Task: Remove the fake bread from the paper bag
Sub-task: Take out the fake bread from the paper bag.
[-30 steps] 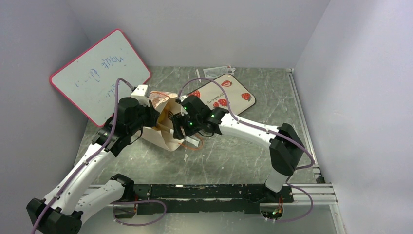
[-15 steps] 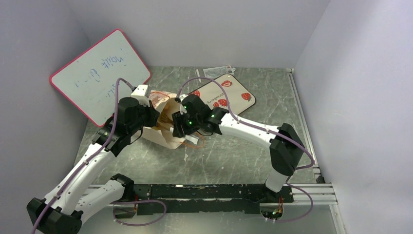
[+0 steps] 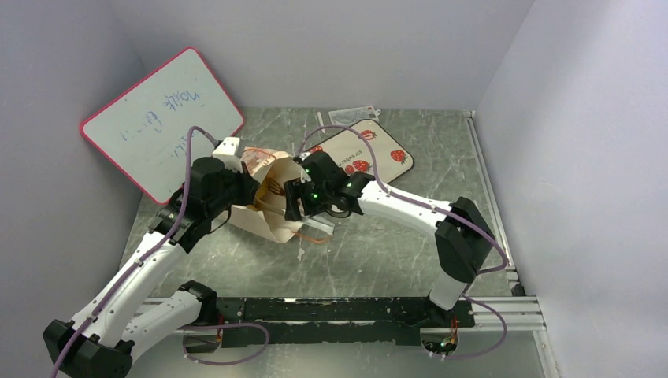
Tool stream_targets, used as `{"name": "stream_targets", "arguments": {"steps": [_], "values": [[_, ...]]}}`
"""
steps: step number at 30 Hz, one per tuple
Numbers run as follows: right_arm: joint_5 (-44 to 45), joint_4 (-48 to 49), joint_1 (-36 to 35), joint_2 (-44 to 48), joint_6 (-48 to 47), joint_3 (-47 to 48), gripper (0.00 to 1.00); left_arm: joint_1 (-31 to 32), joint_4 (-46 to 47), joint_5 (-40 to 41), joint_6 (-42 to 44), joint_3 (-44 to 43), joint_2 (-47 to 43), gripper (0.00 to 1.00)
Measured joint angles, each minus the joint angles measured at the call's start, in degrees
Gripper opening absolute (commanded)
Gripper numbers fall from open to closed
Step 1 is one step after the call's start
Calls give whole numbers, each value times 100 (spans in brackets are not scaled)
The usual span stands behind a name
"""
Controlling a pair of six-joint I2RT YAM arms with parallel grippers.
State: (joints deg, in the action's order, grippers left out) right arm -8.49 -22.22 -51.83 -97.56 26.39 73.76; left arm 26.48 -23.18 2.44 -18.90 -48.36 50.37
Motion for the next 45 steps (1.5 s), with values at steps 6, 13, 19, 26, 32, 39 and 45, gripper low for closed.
{"name": "stream_targets", "arguments": {"steps": [6,13,19,26,32,39,45], "values": [[-518,481,280,-205,179,-33,73,-2,-2,-52,0,0,0,7],[-994,616,415,-656,278,125,73,-2,-76,-79,0,0,0,7],[-1211,645,426,-872,369,332,54,-4,-87,-79,0,59,-2,7],[-1449,702,422,-918,452,409,29,-9,-85,-68,2,160,-46,7],[-1615,737,442,-752,452,313,14,-9,-83,101,-197,234,-142,7],[-1639,695,603,-334,457,-42,3,-7,-61,361,-413,258,-367,7],[-1639,522,802,-79,448,-271,3,-7,-61,413,-538,339,-485,7]]}}
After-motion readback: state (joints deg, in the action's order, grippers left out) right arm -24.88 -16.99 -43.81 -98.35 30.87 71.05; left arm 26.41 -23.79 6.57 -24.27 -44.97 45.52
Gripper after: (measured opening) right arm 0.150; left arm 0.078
